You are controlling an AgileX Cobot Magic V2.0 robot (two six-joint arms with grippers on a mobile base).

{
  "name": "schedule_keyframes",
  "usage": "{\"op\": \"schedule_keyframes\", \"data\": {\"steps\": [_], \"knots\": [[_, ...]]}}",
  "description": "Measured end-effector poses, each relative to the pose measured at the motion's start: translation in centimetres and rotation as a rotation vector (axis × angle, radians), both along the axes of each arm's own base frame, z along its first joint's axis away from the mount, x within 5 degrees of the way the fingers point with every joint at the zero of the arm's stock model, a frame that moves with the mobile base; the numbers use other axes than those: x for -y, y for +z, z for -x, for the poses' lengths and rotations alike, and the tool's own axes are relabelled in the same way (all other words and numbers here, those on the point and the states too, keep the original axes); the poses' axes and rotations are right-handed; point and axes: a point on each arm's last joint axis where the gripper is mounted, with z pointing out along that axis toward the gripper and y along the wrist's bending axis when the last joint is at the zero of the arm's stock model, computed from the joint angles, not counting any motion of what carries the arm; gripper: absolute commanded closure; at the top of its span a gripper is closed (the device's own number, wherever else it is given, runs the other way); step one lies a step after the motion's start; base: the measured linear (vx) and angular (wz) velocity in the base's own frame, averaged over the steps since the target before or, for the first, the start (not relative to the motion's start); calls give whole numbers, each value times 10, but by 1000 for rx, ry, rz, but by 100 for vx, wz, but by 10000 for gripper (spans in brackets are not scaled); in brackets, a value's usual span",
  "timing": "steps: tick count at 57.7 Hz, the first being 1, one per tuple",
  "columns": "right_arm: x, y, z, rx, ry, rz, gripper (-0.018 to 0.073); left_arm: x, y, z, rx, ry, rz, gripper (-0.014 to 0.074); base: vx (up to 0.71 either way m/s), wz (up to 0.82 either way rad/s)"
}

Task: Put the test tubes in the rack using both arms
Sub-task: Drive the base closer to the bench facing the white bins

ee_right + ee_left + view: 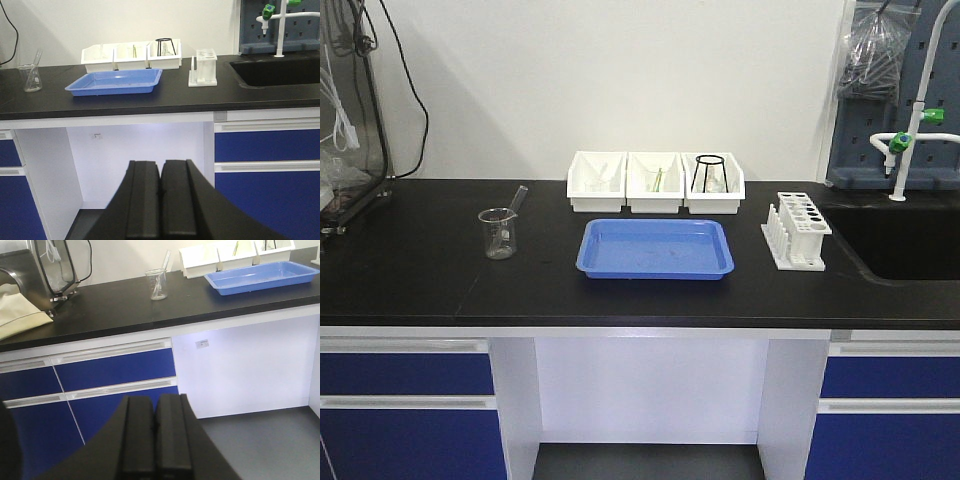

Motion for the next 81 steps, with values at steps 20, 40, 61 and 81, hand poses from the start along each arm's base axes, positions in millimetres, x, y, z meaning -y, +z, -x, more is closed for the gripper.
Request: {"op": "schedule_keyframes", "data": {"steps": [20, 40, 61, 81], "knots": [[0, 0, 0, 0, 0, 0, 566, 0, 0, 0, 0, 0, 0, 617, 0, 0], [0, 0, 0, 0, 0, 0, 566, 0, 0, 0, 0, 0, 0, 617, 0, 0], [0, 0, 0, 0, 0, 0, 566, 0, 0, 0, 0, 0, 0, 617, 6, 0], [0, 0, 0, 0, 0, 0, 566, 0, 0, 0, 0, 0, 0, 617, 20, 1]]}}
